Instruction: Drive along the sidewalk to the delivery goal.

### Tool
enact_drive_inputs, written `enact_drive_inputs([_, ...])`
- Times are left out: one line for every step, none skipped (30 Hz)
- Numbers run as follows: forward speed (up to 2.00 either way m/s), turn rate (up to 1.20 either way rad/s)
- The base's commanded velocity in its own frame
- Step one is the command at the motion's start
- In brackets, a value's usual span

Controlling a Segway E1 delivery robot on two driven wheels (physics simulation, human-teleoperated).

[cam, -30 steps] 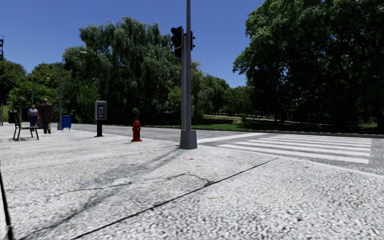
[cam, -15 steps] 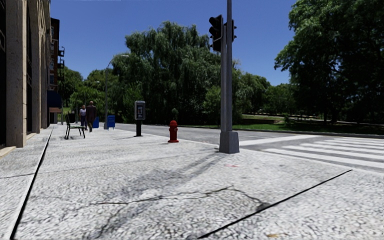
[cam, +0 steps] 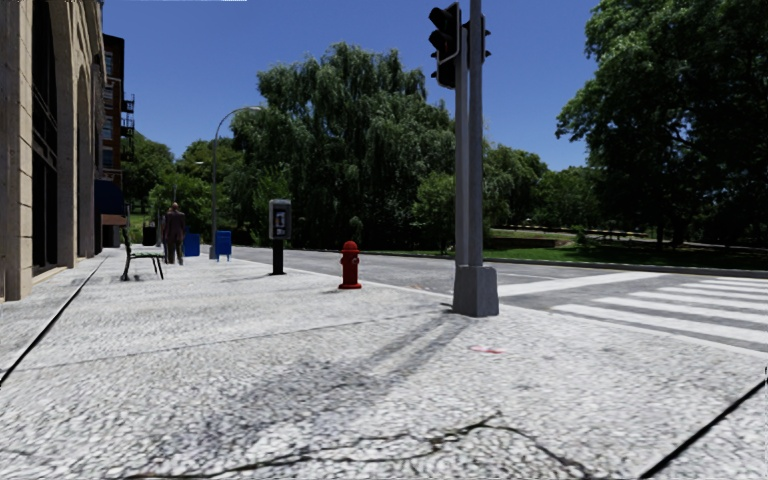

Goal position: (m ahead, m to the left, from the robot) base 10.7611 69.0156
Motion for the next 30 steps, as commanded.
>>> enact_drive_inputs([1.11, 0.8])
enact_drive_inputs([1.11, 0.89])
enact_drive_inputs([1.11, 0.91])
enact_drive_inputs([1.11, 0.91])
enact_drive_inputs([1.11, 0.92])
enact_drive_inputs([1.11, 0.92])
enact_drive_inputs([1.11, 0.84])
enact_drive_inputs([1.11, 0.84])
enact_drive_inputs([1.11, 0.59])
enact_drive_inputs([1.11, 0.38])
enact_drive_inputs([1.11, 0.2])
enact_drive_inputs([1.11, 0.2])
enact_drive_inputs([1.11, 0.11])
enact_drive_inputs([1.11, 0.08])
enact_drive_inputs([1.11, 0.08])
enact_drive_inputs([1.11, 0.08])
enact_drive_inputs([1.11, 0.08])
enact_drive_inputs([1.11, 0.08])
enact_drive_inputs([1.11, 0.08])
enact_drive_inputs([1.11, 0.17])
enact_drive_inputs([1.11, 0.49])
enact_drive_inputs([1.11, 0.66])
enact_drive_inputs([1.11, 0.66])
enact_drive_inputs([1.11, 0.74])
enact_drive_inputs([1.11, 0.77])
enact_drive_inputs([1.11, 0.78])
enact_drive_inputs([1.11, 0.78])
enact_drive_inputs([1.11, 0.74])
enact_drive_inputs([1.11, 0.74])
enact_drive_inputs([1.11, 0.73])
